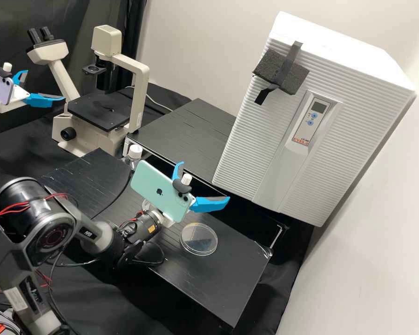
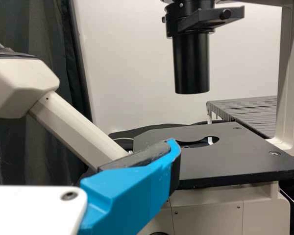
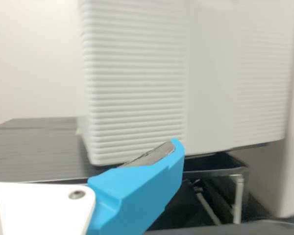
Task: Close the petri dish lid.
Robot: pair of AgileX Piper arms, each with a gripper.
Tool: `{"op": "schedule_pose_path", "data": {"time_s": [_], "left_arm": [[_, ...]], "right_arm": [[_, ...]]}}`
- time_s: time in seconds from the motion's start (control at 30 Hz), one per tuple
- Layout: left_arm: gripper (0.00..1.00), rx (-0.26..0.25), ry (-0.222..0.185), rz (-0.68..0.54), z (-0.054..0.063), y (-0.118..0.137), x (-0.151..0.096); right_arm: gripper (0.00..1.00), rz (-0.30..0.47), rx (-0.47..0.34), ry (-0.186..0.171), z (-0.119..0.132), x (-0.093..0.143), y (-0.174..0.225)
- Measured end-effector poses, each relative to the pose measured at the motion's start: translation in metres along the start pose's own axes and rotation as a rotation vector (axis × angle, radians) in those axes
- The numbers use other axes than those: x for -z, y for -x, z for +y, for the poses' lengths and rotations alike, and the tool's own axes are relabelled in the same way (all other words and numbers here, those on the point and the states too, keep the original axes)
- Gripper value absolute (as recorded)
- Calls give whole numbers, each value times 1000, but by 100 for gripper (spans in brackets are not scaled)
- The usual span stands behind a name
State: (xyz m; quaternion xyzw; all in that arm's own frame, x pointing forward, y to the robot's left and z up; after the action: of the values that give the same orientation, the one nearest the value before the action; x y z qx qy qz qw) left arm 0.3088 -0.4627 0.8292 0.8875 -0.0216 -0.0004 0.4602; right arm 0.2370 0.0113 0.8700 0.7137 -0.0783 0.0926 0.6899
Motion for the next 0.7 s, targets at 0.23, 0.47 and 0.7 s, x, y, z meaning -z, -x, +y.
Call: {"op": "schedule_pose_path", "data": {"time_s": [0.23, 0.47, 0.7], "left_arm": [[100, 0, 0, 0, 0, 0, 0], [100, 0, 0, 0, 0, 0, 0], [100, 0, 0, 0, 0, 0, 0]], "right_arm": [[100, -73, -29, 17, 10, -22, 19], [100, -111, -69, 18, 22, -33, 31], [100, -135, -67, 24, 22, -38, 46]]}}
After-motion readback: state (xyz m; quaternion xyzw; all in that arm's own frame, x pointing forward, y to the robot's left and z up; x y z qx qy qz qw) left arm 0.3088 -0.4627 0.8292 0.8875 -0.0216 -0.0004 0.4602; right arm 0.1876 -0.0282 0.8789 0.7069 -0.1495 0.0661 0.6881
